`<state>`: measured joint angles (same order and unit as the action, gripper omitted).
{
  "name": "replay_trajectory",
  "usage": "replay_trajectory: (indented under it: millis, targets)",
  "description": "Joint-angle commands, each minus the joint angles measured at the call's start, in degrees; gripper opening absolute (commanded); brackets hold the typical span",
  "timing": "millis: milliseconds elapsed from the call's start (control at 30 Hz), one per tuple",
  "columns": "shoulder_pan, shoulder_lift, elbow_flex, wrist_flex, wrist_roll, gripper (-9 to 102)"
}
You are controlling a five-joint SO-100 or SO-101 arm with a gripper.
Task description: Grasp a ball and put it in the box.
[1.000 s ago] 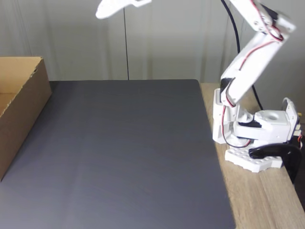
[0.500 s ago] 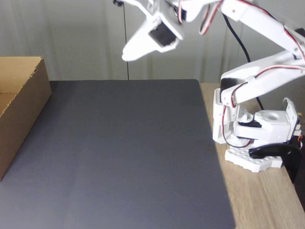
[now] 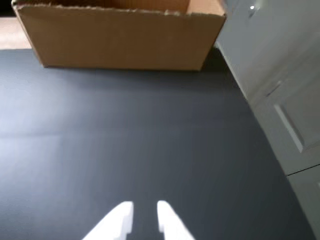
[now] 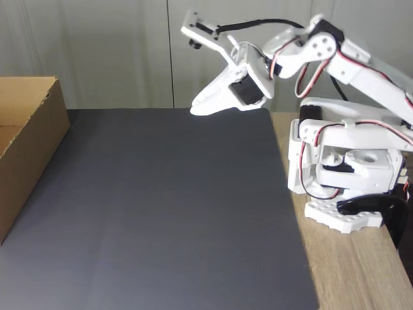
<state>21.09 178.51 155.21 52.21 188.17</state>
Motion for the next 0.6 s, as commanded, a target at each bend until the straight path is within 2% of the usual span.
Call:
replay_trajectory:
  millis: [0,567]
  targets:
    - [-0.70,0.79,1.85,-1.85,-0.97,5]
    - [-2.02,0.79,18.28,-3.08,-5.27,1]
